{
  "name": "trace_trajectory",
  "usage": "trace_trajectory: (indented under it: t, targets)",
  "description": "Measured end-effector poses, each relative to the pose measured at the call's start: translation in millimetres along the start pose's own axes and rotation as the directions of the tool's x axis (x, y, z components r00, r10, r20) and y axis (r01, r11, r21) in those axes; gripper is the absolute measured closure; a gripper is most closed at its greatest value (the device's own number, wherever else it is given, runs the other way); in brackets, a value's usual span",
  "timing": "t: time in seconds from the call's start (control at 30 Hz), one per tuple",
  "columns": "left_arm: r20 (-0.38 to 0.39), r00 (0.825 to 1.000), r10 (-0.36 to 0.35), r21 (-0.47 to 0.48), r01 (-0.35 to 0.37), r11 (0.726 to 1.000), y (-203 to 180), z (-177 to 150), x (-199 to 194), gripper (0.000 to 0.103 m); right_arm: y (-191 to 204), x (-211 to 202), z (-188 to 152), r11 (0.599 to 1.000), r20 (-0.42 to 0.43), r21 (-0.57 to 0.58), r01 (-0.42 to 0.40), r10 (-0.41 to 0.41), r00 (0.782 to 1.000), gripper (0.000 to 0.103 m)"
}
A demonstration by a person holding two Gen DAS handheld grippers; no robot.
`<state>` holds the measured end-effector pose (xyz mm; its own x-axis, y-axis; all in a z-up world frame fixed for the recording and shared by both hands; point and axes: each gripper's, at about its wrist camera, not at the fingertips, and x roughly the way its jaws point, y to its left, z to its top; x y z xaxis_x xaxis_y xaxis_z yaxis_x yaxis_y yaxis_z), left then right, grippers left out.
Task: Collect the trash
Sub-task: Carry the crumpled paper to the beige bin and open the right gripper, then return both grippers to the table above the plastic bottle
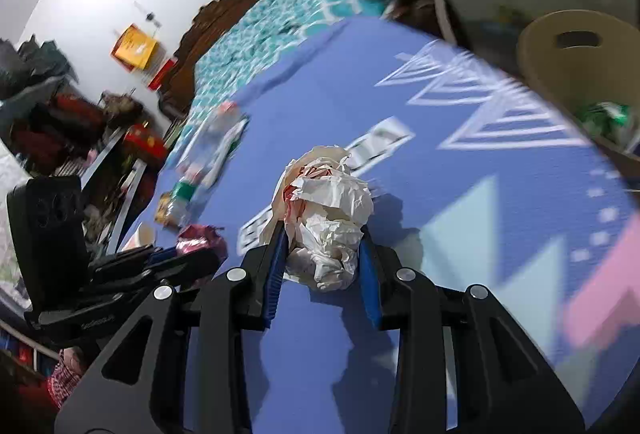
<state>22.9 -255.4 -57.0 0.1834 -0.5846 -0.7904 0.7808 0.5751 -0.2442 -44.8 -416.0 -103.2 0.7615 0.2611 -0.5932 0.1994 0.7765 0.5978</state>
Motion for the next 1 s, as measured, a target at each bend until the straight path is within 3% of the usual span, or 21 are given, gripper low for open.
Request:
trace_trajectory:
  t: [0.27, 0.5, 0.53, 0.6, 0.63, 0.67, 0.73, 0.87, 1.0]
  targets:
    - [-0.055, 0.998, -0.044, 0.082, 0.049, 0.995, -54, 53, 65, 0.084, -60, -47, 23, 0.991, 0.099, 0.068, 0.112, -0.118, 0.988, 0.067]
    - [-0.097, 0.989, -0.108, 0.151, 0.122, 0.981, -112, 109, 114, 0.083, -131, -89, 52, 0.954, 0.175, 0.151, 0.258, -0.283, 0.943, 0.063]
    - [-0.103, 0.988, -0.117, 0.157, 0.133, 0.979, -120, 116, 120, 0.08, -140, -93, 57, 0.948, 0.18, 0.162, 0.274, -0.302, 0.936, 0.06]
    - [-0.114, 0.984, -0.137, 0.157, 0.154, 0.976, -139, 137, 138, 0.065, -156, -98, 66, 0.933, 0.195, 0.184, 0.31, -0.344, 0.919, 0.023]
    - [-0.123, 0.982, -0.14, 0.163, 0.159, 0.974, -148, 146, 149, 0.039, -163, -100, 70, 0.926, 0.205, 0.198, 0.322, -0.361, 0.91, 0.021]
    - [-0.122, 0.984, -0.126, 0.17, 0.146, 0.974, -155, 151, 155, 0.024, -169, -103, 71, 0.92, 0.218, 0.211, 0.331, -0.375, 0.901, 0.021]
    - [-0.11, 0.99, -0.091, 0.174, 0.109, 0.979, -162, 159, 162, 0.026, -173, -111, 72, 0.907, 0.238, 0.237, 0.349, -0.402, 0.884, 0.021]
    - [-0.062, 0.991, -0.116, 0.159, 0.125, 0.979, -156, 156, 140, 0.026, -163, -128, 59, 0.909, 0.308, 0.269, 0.32, -0.396, 0.865, 0.021]
    - [-0.007, 0.995, -0.101, 0.159, 0.101, 0.982, -132, 130, 106, 0.026, -134, -121, 41, 0.927, 0.322, 0.256, 0.274, -0.349, 0.88, 0.021]
